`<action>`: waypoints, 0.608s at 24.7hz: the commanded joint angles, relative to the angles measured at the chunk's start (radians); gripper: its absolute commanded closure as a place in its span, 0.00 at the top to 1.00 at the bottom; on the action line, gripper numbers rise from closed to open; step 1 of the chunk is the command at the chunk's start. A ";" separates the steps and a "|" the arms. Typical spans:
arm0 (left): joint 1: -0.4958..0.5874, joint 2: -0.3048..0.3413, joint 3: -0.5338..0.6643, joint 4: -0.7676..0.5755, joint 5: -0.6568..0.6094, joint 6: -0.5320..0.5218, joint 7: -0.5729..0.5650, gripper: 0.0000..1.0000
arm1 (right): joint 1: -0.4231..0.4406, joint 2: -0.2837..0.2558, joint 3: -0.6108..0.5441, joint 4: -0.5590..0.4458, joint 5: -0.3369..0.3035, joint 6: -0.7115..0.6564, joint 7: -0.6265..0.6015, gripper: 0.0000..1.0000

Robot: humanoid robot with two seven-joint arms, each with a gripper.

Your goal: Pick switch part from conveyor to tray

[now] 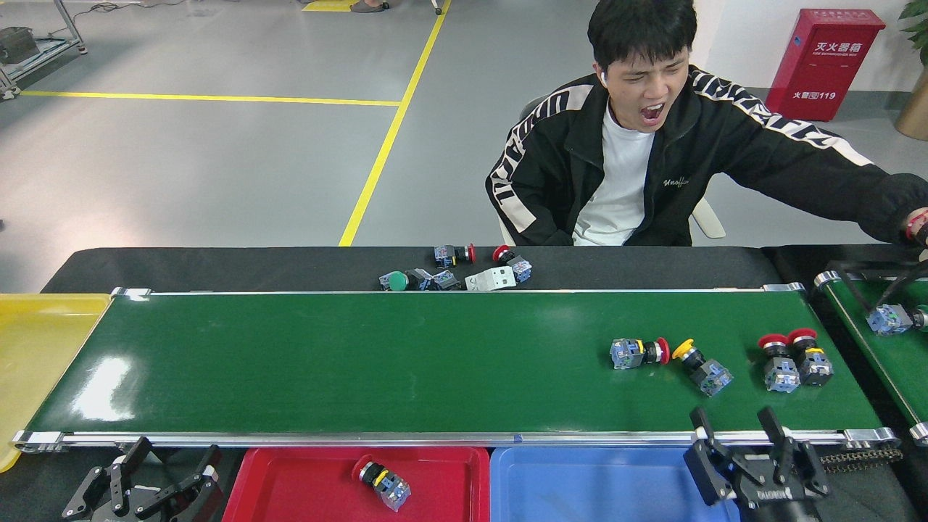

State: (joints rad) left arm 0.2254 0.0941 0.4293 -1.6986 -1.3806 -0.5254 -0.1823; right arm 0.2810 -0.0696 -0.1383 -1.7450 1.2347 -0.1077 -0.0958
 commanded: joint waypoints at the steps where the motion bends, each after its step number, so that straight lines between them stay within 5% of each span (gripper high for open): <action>1: 0.000 0.006 0.006 -0.007 0.005 0.002 0.009 1.00 | -0.003 0.020 -0.004 -0.021 0.054 0.114 -0.028 1.00; 8: -0.001 0.010 0.005 -0.009 0.005 0.001 0.009 1.00 | -0.034 0.025 0.028 -0.004 0.069 0.129 -0.009 1.00; 15: 0.000 0.004 -0.001 -0.010 0.005 0.001 0.009 1.00 | -0.293 0.037 0.232 0.216 0.080 0.227 0.110 1.00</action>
State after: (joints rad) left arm 0.2285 0.0946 0.4268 -1.6980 -1.3800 -0.5210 -0.1818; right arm 0.0207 -0.0348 0.0748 -1.5475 1.3105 0.0798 -0.0055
